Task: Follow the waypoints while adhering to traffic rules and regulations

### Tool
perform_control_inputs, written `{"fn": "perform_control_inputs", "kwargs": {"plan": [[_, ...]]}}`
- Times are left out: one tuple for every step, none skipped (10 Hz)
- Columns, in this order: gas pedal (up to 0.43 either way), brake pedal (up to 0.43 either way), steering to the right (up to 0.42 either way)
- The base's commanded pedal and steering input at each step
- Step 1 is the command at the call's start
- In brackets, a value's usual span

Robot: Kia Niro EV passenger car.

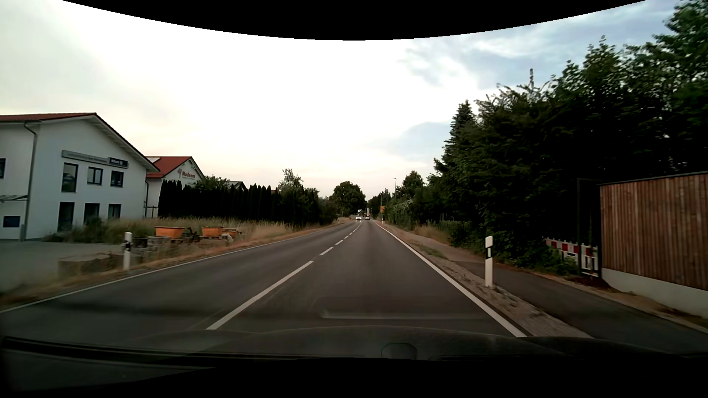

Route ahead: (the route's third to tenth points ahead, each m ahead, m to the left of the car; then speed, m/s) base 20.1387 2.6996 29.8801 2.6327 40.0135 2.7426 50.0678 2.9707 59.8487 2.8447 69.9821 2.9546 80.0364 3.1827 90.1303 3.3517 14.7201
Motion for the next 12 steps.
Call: {"fn": "perform_control_inputs", "kwargs": {"plan": [[0.150,0.006,0.000],[0.150,0.006,0.000],[0.150,0.006,0.000],[0.150,0.012,0.000],[0.150,0.006,0.000],[0.150,0.006,0.000],[0.150,0.006,0.000],[0.150,0.006,0.000],[0.150,0.006,0.000],[0.150,0.006,0.000],[0.150,0.006,0.000],[0.138,0.006,-0.001]]}}
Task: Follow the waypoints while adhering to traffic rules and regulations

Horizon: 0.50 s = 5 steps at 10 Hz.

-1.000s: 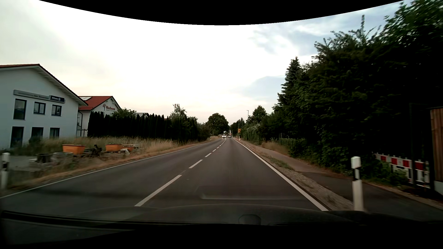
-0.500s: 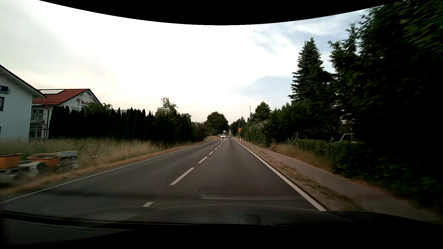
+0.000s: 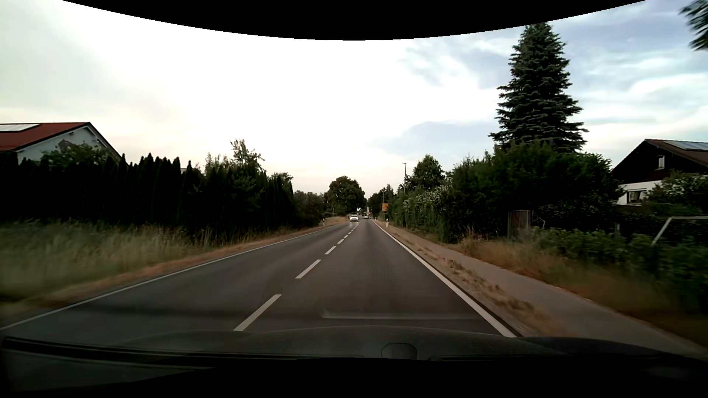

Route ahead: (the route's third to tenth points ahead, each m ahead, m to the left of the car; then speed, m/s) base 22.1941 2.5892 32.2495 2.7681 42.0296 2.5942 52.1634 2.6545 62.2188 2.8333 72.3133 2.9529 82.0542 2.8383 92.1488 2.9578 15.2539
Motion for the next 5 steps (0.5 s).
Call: {"fn": "perform_control_inputs", "kwargs": {"plan": [[0.138,0.006,-0.001],[0.138,0.006,-0.001],[0.138,0.006,-0.001],[0.130,0.006,-0.001],[0.118,0.006,-0.002]]}}
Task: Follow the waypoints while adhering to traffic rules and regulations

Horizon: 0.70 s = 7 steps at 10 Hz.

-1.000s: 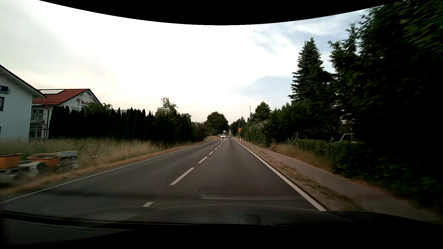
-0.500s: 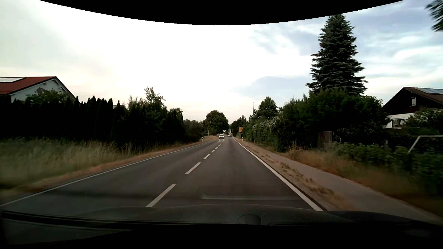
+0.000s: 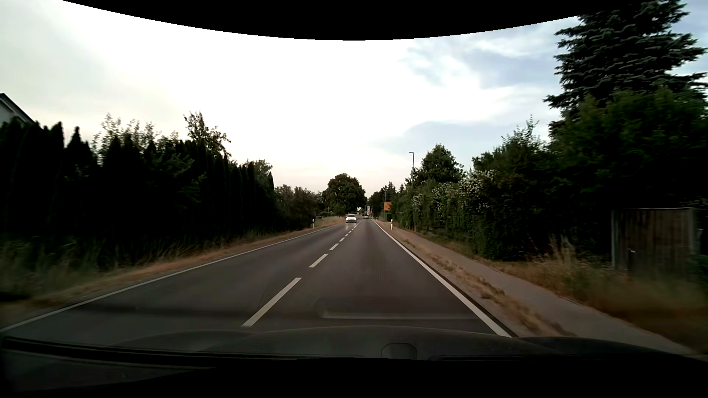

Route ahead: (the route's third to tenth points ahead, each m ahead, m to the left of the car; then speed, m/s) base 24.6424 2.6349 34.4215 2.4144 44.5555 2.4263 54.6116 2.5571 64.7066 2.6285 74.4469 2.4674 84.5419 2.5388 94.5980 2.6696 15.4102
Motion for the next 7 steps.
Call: {"fn": "perform_control_inputs", "kwargs": {"plan": [[0.110,0.006,-0.002],[0.110,0.006,-0.003],[0.098,0.006,-0.003],[0.098,0.006,-0.003],[0.087,0.006,-0.003],[0.067,0.006,-0.003],[0.059,0.006,-0.003]]}}
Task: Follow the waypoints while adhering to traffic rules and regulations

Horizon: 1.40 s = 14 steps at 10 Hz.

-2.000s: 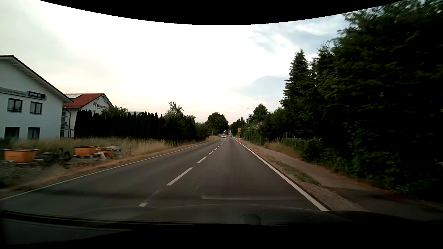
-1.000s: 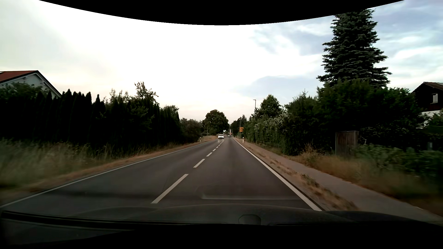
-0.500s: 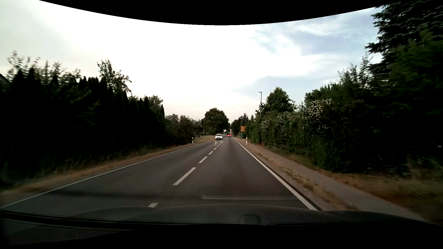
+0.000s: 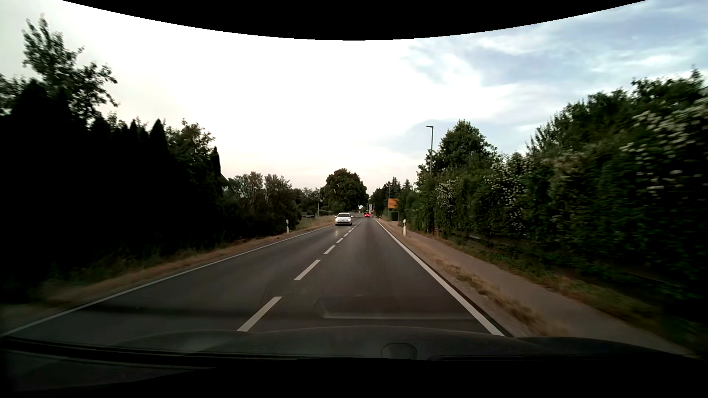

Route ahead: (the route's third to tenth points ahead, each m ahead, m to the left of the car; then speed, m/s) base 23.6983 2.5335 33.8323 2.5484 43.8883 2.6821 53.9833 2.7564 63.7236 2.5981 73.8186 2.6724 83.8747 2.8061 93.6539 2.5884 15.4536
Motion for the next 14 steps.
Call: {"fn": "perform_control_inputs", "kwargs": {"plan": [[0.047,0.006,-0.003],[0.039,0.006,-0.003],[0.039,0.006,-0.003],[0.047,0.006,-0.002],[0.079,0.006,-0.002],[0.098,0.006,-0.002],[0.098,0.006,-0.002],[0.098,0.006,-0.002],[0.098,0.006,-0.002],[0.098,0.006,-0.001],[0.098,0.006,-0.001],[0.098,0.006,0.000],[0.098,0.006,0.000],[0.110,0.006,0.000]]}}
